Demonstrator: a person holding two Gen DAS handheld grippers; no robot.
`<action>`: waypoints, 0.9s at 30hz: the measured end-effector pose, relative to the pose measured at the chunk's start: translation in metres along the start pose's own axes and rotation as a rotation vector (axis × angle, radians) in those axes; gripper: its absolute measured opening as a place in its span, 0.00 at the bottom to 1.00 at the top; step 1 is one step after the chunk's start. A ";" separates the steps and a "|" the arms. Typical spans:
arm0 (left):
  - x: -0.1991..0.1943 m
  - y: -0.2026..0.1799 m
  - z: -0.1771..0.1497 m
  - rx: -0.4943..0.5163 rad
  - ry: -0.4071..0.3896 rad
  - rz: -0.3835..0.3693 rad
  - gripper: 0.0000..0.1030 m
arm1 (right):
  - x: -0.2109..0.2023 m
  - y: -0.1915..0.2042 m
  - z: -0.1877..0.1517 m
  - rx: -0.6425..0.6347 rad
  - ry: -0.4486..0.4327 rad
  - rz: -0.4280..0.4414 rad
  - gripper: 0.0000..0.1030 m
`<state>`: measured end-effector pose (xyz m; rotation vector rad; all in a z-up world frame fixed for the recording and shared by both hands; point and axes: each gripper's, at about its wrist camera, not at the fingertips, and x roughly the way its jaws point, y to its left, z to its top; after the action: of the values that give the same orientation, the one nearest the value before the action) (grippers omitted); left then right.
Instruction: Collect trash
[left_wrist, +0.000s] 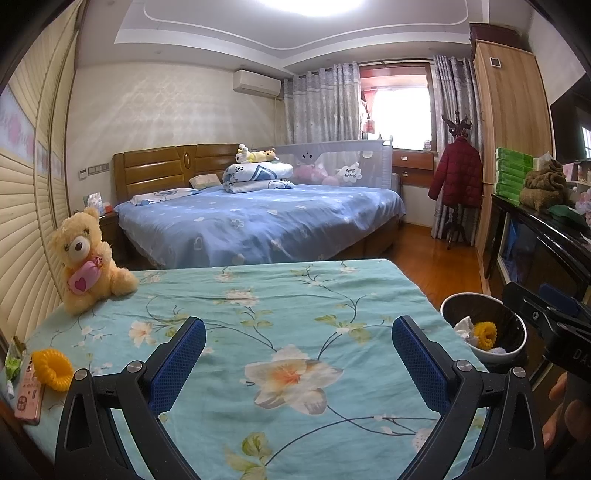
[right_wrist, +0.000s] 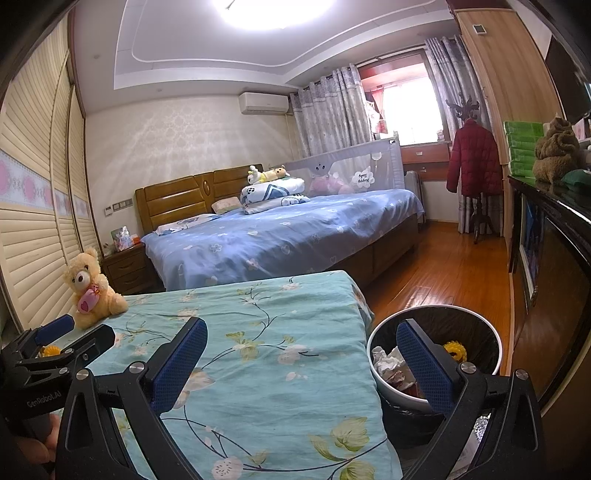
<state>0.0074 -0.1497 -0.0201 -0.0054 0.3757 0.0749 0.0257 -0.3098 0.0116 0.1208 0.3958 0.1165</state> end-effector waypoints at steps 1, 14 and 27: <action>0.000 0.000 0.000 0.000 0.000 0.002 0.99 | 0.000 0.000 0.000 0.000 -0.001 -0.001 1.00; 0.000 0.000 0.000 0.000 0.000 0.000 0.99 | 0.001 0.002 0.000 0.002 -0.003 -0.001 1.00; 0.000 -0.001 0.000 0.001 0.000 0.000 0.99 | 0.002 0.004 -0.001 0.007 0.003 0.004 1.00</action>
<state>0.0077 -0.1507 -0.0197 -0.0042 0.3762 0.0750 0.0265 -0.3059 0.0103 0.1277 0.3992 0.1190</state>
